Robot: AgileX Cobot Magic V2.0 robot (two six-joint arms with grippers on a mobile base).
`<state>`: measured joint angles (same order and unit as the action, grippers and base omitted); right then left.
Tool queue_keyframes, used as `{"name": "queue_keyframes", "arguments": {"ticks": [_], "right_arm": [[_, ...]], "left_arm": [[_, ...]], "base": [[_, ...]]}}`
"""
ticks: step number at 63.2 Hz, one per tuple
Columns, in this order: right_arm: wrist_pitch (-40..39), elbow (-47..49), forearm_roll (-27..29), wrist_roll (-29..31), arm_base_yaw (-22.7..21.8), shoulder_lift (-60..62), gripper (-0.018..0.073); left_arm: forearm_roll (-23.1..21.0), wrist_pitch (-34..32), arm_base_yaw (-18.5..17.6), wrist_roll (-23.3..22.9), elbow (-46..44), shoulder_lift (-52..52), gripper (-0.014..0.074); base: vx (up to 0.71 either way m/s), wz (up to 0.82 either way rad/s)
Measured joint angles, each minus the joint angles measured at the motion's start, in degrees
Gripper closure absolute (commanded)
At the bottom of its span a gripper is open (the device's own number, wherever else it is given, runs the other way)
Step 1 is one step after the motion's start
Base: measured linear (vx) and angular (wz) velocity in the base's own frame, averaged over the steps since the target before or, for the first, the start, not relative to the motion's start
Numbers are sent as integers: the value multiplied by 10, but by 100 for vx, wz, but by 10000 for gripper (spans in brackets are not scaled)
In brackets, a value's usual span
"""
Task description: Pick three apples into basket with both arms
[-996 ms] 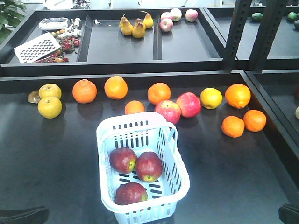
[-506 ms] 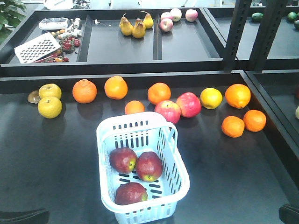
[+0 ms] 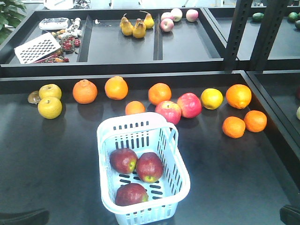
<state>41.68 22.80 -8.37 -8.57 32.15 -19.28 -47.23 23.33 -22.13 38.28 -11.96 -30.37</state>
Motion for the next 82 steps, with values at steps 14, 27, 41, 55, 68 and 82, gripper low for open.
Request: {"name": "queue_keyframes", "arguments": {"ticks": [14,27,41,55,68,82], "right_arm": [[0,0,0,0,0,0,564],[0,0,0,0,0,0,564],[0,0,0,0,0,0,564],[0,0,0,0,0,0,564],[0,0,0,0,0,0,564],[1,0,0,0,0,0,564]], "left_arm": [[-12,-16,0,-30,63,1,603],[191,-27,0,-253,73,29,603],[381,-78,0,-451,103,110,603],[435,-98,0,-464,132,189,603],[551,-102,0,-445,132,258,603],[568,-92,8,-397,132,310,603]], "base": [[0,0],[0,0],[0,0],[0,0],[0,0],[0,0]]}}
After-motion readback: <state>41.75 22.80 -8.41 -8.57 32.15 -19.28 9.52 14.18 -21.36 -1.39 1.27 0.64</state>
